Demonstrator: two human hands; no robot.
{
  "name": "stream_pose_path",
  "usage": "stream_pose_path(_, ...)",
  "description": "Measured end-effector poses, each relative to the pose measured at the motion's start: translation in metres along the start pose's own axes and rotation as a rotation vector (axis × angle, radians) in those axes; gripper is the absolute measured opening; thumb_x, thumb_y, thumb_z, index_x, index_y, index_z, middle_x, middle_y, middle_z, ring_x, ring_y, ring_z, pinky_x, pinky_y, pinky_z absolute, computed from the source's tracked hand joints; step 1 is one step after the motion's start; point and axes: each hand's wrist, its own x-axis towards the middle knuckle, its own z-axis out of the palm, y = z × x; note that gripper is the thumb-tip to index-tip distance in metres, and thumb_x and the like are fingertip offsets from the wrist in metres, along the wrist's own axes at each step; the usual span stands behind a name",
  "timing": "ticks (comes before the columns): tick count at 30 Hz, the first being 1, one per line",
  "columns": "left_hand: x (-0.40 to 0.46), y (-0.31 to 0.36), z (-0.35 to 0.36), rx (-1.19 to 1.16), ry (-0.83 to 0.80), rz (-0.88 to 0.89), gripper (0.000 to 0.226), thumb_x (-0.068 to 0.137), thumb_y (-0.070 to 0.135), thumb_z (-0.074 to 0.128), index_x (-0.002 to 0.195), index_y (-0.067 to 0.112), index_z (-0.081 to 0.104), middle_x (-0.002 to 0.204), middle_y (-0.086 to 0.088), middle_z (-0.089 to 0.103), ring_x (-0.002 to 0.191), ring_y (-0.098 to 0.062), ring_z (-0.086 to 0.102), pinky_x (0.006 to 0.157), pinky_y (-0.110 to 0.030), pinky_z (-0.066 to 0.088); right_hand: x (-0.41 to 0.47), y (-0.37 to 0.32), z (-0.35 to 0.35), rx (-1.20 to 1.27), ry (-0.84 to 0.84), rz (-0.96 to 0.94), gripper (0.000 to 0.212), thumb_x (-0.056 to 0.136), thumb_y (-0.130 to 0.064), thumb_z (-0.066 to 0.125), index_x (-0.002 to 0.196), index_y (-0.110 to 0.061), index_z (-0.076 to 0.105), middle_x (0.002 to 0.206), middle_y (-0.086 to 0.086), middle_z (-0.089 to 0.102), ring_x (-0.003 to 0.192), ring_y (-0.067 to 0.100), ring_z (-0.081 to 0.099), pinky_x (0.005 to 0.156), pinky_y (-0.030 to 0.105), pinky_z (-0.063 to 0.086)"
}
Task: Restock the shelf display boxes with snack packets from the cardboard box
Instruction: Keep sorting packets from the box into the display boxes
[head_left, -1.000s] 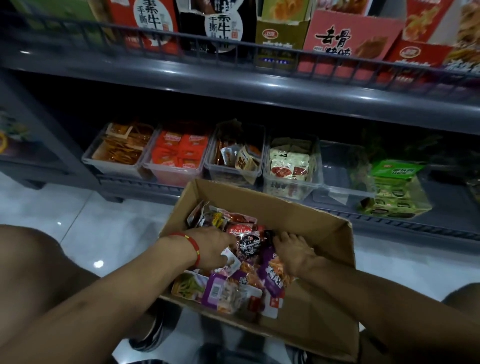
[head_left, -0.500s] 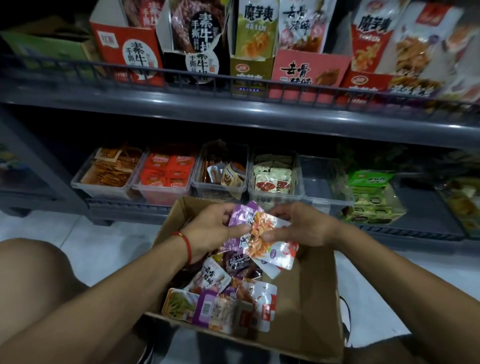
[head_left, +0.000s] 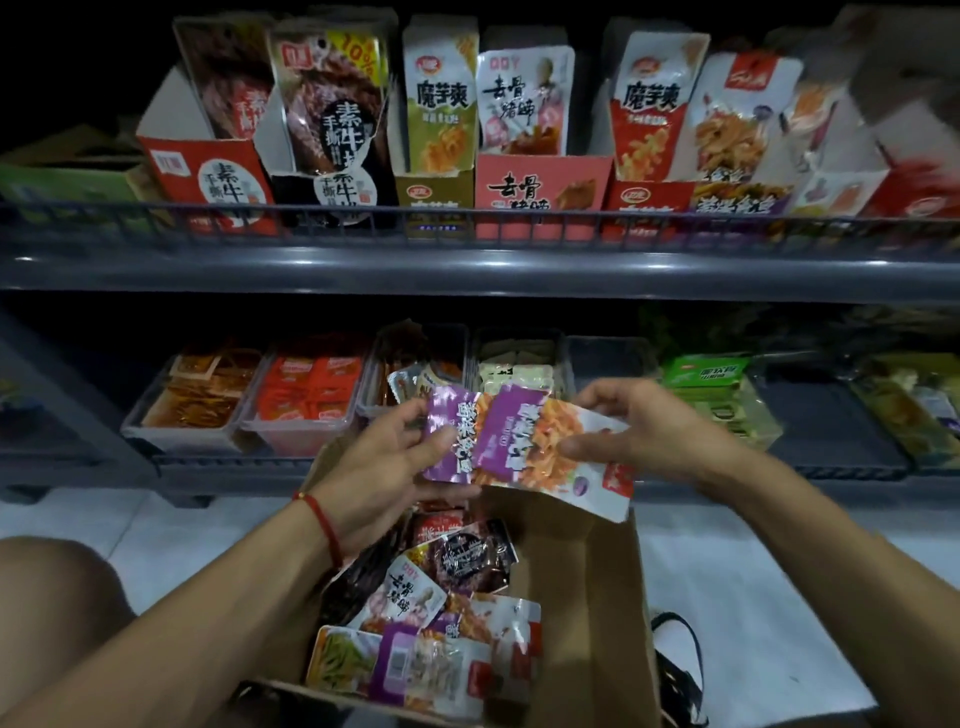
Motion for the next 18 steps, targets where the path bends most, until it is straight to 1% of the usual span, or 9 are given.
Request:
stream_pose_path(3, -0.008, 0.002, 0.021, 0.018, -0.074, 0.016, 0.048, 0.091, 0.005, 0.067, 0.135, 0.019, 0.054, 0.135, -0.016, 0.061, 0.119, -0.036, 0.065, 0.086, -0.054, 0.061, 0.002, -0.006, 0.013, -0.262, 0.131, -0.187, 0.045, 0.079, -0.044, 0.083, 0.116, -0.034, 0.059, 0.111, -0.018, 0.056, 0.098, 0.004, 0.059, 0.069, 0.02, 0.048)
stream_pose_path(5, -0.014, 0.003, 0.034, 0.105, -0.112, 0.064, 0.05, 0.087, -0.002, 0.068, 0.132, 0.015, 0.054, 0.123, -0.016, 0.07, 0.109, -0.032, 0.071, 0.086, -0.048, 0.062, 0.001, -0.009, 0.016, -0.287, 0.156, -0.233, 0.056, 0.075, -0.052, 0.083, 0.122, -0.037, 0.055, 0.113, -0.017, 0.051, 0.097, 0.003, 0.054, 0.07, 0.02, 0.047)
stream_pose_path(7, -0.016, 0.003, 0.041, 0.131, -0.092, 0.115, 0.053, 0.087, -0.007, 0.067, 0.134, 0.013, 0.054, 0.119, -0.016, 0.073, 0.109, -0.033, 0.072, 0.089, -0.051, 0.061, -0.001, -0.012, 0.015, -0.298, 0.228, -0.241, 0.067, 0.071, -0.061, 0.082, 0.126, -0.036, 0.052, 0.116, -0.016, 0.046, 0.103, 0.004, 0.051, 0.08, 0.026, 0.05)
stream_pose_path(9, -0.016, 0.005, 0.045, 0.101, -0.031, 0.163, 0.051, 0.088, -0.009, 0.065, 0.134, 0.011, 0.055, 0.118, -0.018, 0.073, 0.108, -0.036, 0.071, 0.092, -0.056, 0.058, -0.003, -0.014, 0.008, -0.253, 0.346, -0.213, 0.08, 0.068, -0.064, 0.081, 0.133, -0.033, 0.047, 0.123, -0.013, 0.044, 0.108, 0.006, 0.052, 0.087, 0.029, 0.053)
stream_pose_path(10, -0.016, 0.007, 0.048, 0.094, -0.001, 0.192, 0.05, 0.089, -0.01, 0.065, 0.133, 0.011, 0.056, 0.118, -0.018, 0.073, 0.108, -0.036, 0.072, 0.092, -0.054, 0.058, -0.005, -0.014, 0.003, -0.18, 0.369, -0.174, 0.085, 0.068, -0.062, 0.082, 0.137, -0.032, 0.044, 0.126, -0.013, 0.044, 0.108, 0.007, 0.054, 0.084, 0.027, 0.055)
stream_pose_path(12, -0.013, 0.012, 0.054, 0.085, 0.026, 0.249, 0.05, 0.088, -0.009, 0.066, 0.132, 0.012, 0.056, 0.118, -0.016, 0.073, 0.108, -0.032, 0.072, 0.088, -0.045, 0.061, -0.01, -0.014, -0.007, 0.101, 0.262, -0.081, 0.09, 0.069, -0.05, 0.087, 0.142, -0.033, 0.037, 0.13, -0.013, 0.051, 0.107, 0.007, 0.061, 0.079, 0.024, 0.059)
stream_pose_path(14, -0.012, 0.017, 0.06, 0.067, 0.02, 0.292, 0.052, 0.086, -0.008, 0.069, 0.132, 0.013, 0.055, 0.119, -0.015, 0.073, 0.11, -0.031, 0.071, 0.087, -0.041, 0.061, -0.012, -0.012, -0.011, 0.374, 0.13, -0.074, 0.081, 0.072, -0.032, 0.089, 0.138, -0.03, 0.042, 0.123, -0.007, 0.066, 0.103, 0.01, 0.07, 0.086, 0.034, 0.062)
stream_pose_path(15, -0.012, 0.019, 0.062, 0.073, 0.02, 0.32, 0.054, 0.084, -0.007, 0.071, 0.131, 0.014, 0.055, 0.119, -0.014, 0.073, 0.111, -0.03, 0.071, 0.089, -0.041, 0.061, -0.012, -0.012, -0.012, 0.456, 0.124, -0.093, 0.069, 0.075, -0.023, 0.088, 0.133, -0.026, 0.049, 0.116, -0.002, 0.073, 0.1, 0.012, 0.073, 0.089, 0.04, 0.061)
stream_pose_path(18, -0.01, 0.026, 0.073, 0.107, 0.024, 0.383, 0.059, 0.076, 0.003, 0.078, 0.129, 0.018, 0.056, 0.119, -0.01, 0.073, 0.113, -0.028, 0.07, 0.089, -0.042, 0.059, -0.013, -0.017, -0.018, 0.519, 0.183, -0.173, 0.039, 0.085, -0.016, 0.079, 0.12, -0.018, 0.063, 0.105, -0.001, 0.078, 0.099, 0.015, 0.075, 0.089, 0.038, 0.061)
